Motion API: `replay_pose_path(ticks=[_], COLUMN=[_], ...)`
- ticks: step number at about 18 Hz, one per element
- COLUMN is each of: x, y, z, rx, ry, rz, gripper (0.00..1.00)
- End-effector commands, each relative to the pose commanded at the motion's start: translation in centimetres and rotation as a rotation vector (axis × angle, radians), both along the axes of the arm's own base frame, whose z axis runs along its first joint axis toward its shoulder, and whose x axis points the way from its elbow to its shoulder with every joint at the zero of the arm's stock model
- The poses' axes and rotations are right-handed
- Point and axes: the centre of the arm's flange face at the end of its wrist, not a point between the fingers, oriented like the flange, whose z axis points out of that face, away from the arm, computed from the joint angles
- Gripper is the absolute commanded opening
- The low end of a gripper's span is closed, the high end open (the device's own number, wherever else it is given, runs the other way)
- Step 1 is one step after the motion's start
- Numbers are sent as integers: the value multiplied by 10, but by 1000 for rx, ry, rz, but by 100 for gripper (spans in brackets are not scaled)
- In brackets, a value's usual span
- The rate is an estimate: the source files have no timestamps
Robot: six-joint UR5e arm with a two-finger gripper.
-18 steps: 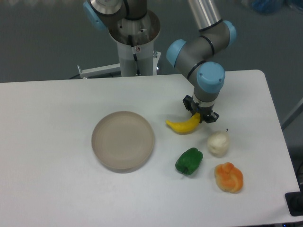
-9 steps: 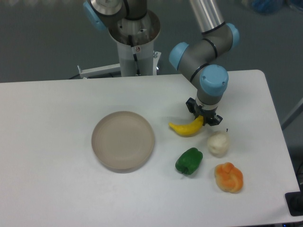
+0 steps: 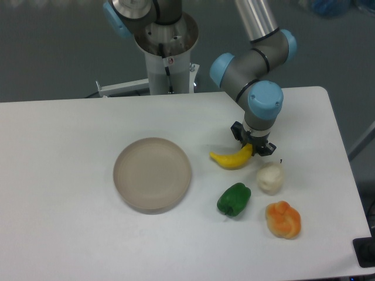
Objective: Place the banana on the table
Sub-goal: 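Hold the banana on the table and open the gripper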
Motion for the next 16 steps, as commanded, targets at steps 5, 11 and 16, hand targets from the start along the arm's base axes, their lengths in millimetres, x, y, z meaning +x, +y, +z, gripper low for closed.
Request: replay_pose_path(ticks=[5,11,16], x=[0,-1,-3], y=[0,-1,-2], z=[-3,-4,-1], rx=[-5,-6,-3], ry=[-6,-8,-4], rz=[-38,-37,-31], gripper=[33,37,53])
